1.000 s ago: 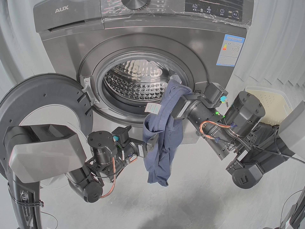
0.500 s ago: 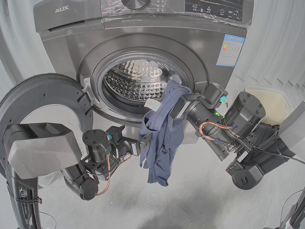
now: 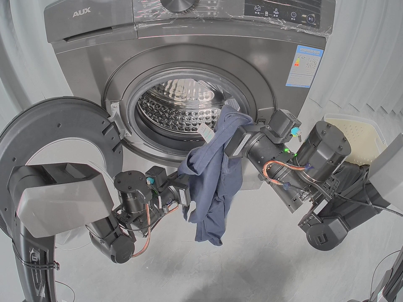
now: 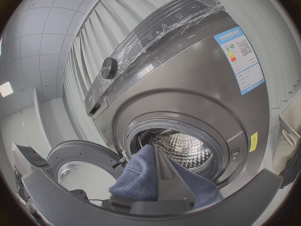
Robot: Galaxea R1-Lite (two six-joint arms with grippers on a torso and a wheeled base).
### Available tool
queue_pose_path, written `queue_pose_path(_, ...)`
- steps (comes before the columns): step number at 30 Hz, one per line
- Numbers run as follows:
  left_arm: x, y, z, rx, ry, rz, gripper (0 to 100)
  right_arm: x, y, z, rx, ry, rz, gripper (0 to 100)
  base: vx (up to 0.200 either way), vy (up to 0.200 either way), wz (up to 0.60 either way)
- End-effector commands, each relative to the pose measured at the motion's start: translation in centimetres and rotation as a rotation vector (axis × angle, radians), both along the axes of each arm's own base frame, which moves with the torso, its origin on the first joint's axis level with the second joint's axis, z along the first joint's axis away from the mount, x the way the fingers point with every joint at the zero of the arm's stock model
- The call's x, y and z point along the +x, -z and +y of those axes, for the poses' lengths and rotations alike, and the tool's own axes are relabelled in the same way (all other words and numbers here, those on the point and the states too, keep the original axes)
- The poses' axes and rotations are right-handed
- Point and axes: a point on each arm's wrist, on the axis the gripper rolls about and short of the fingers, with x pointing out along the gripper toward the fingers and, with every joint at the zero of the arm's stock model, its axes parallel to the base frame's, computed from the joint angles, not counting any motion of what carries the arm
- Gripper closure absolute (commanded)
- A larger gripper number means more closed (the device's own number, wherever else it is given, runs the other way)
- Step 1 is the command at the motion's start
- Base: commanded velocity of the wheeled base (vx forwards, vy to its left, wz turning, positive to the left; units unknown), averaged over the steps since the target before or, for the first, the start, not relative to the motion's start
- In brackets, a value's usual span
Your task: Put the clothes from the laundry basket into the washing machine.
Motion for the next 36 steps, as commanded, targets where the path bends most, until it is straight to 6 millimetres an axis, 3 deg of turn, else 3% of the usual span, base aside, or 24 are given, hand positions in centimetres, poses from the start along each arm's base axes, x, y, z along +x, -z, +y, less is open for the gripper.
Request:
queue_pose_path(1, -0.3, -0.2, -0.2, -0.003, 0.023, -0.004, 100, 0.0, 0.0, -0.1, 0.005, -0.001, 0.002, 100, 0.000, 0.000, 0.00)
queue_pose_path(12, -2.0, -5.0, 1.7, -0.067, 0.019, -0.083, 100, -1.1, 0.1, -1.8, -0.014, 0.010, 0.025, 100, 0.000, 0.000, 0.00)
queue_pose_path(14, -3.3, -7.3, 3.4, -0.101, 0.007, -0.117, 100, -2.5, 0.5, -3.6, -0.049, 0.006, 0.053, 100, 0.000, 0.000, 0.00)
queue_pose_path(22, -5.4, -10.9, 6.3, -0.157, 0.009, -0.191, 100, -5.9, 1.3, -6.5, -0.115, -0.088, 0.084, 100, 0.000, 0.000, 0.00)
queue_pose_path(26, -5.5, -12.6, 7.7, -0.203, 0.021, -0.231, 100, -6.1, 2.1, -7.8, -0.145, -0.110, 0.108, 100, 0.000, 0.000, 0.00)
queue_pose_path(30, -4.9, -12.6, 9.1, -0.222, 0.040, -0.222, 100, -5.7, 2.7, -8.7, -0.156, -0.108, 0.114, 100, 0.000, 0.000, 0.00)
queue_pose_path(36, -5.6, -14.5, 9.9, -0.243, 0.039, -0.283, 100, -4.4, 3.5, -8.7, -0.162, -0.064, 0.106, 100, 0.000, 0.000, 0.00)
